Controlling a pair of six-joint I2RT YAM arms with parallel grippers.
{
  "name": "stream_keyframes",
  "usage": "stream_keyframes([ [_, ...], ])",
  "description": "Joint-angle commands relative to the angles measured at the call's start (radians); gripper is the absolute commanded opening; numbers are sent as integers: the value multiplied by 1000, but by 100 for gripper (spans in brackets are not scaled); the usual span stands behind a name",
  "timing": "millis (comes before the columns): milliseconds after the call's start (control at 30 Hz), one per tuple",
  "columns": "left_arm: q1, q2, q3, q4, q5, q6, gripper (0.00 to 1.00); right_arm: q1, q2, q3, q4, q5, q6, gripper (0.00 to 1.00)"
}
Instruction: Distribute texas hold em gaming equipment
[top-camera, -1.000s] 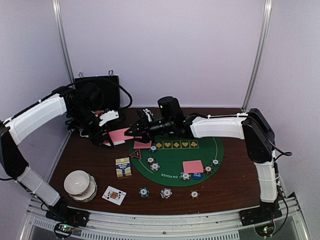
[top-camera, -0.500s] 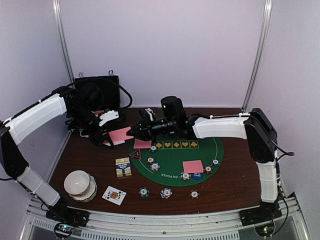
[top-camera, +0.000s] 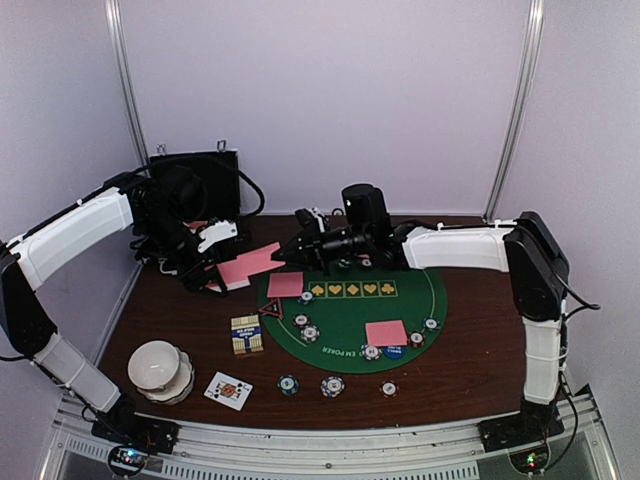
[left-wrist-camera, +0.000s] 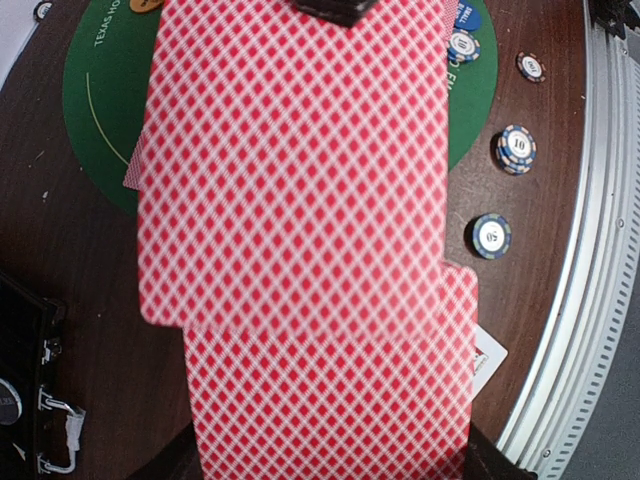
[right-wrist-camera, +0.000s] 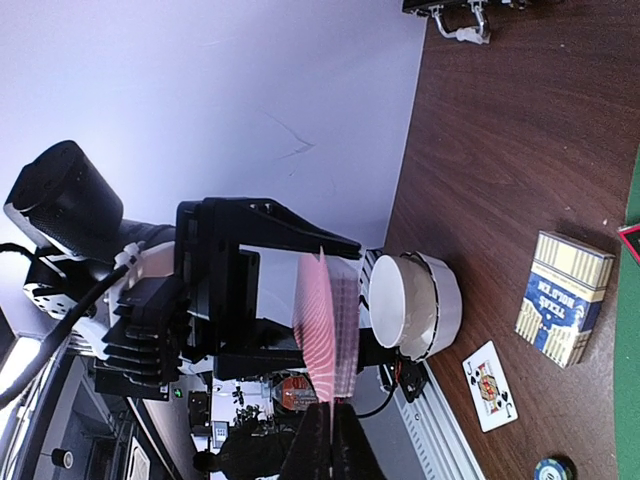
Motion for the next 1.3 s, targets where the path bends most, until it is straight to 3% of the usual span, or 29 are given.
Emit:
stream_keyframes([
  [0, 1, -21, 17, 7, 4, 9, 0, -43, -65, -54, 0, -59, -11, 0],
  [100, 2, -22, 11, 6, 0, 11, 0, -85, -90, -69, -113, -78, -90, 0],
  [300, 1, -21, 7, 7, -8, 11, 0, -160, -89, 74, -684, 8, -525, 0],
  [467, 2, -17, 6, 1, -11, 15, 0, -166, 10, 330, -1159, 343, -933, 0],
  [567, 3, -16, 5, -2, -17, 15, 0, -154, 53, 442, -1277, 570, -1076, 0],
  [700, 8, -20, 5, -4, -18, 15, 0, -106, 47, 467, -1254, 923, -1261, 0],
  [833, 11, -25, 3, -6, -18, 15, 0, -38, -26, 313, -997, 1176, -1480, 0],
  [1033, 19, -36, -1, -10, -15, 20, 0, 32, -67, 120, -725, 1265, -1693, 0],
  [1267, 25, -38, 0, -14, -17, 20, 0, 101, 32, 76, -637, 1382, -1916, 0],
])
